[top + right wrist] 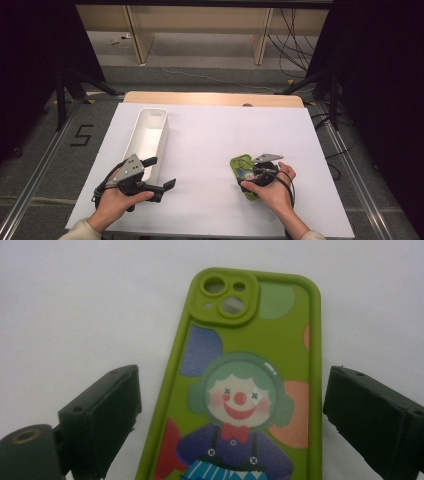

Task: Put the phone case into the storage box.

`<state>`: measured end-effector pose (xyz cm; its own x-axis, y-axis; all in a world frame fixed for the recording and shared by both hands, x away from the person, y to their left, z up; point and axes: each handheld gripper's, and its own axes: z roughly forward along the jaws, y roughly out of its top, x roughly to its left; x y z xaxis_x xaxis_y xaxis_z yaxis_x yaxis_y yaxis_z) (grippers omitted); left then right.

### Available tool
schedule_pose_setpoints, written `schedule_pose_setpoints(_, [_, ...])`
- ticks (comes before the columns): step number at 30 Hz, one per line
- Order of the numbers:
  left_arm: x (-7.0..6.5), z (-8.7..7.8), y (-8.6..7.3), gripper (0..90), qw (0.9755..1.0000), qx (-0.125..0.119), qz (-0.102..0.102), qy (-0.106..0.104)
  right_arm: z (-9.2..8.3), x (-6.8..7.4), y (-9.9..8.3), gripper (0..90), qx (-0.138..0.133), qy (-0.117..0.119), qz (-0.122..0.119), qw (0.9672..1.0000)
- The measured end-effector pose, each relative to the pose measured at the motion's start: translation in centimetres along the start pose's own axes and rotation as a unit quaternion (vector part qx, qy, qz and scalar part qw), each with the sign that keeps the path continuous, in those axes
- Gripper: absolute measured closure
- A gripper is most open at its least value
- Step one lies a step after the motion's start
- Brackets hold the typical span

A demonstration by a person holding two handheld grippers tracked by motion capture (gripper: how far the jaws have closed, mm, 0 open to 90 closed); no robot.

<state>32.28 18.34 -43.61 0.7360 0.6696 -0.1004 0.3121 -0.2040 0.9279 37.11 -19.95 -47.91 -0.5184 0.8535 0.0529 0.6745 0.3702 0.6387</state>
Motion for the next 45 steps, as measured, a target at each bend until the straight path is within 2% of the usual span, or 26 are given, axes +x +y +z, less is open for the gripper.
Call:
schedule_pose_setpoints(11, [0.0, 0.0, 0.0, 2.8, 1.0, 0.0, 0.0, -0.001, 0.6, 0.3, 0.4, 9.8, 0.02, -0.014, 0.003, 0.9997])
schedule_pose_setpoints(23, [0.0, 0.0, 0.0, 2.9, 1.0, 0.0, 0.0, -0.001, 0.7, 0.0, 0.8, 11.7, 0.044, -0.014, 0.004, 0.9989])
schedule_pose_setpoints(32, [0.0, 0.0, 0.0, 2.9, 1.0, 0.0, -0.001, -0.001, 0.9, 0.0, 1.5, 12.7, 0.078, -0.012, 0.004, 0.9969])
schedule_pose_setpoints(45, [0.1, 0.0, 0.0, 3.0, 1.0, 0.0, -0.002, -0.001, 1.2, 0.1, 2.3, 12.2, 0.109, -0.016, 0.0, 0.9939])
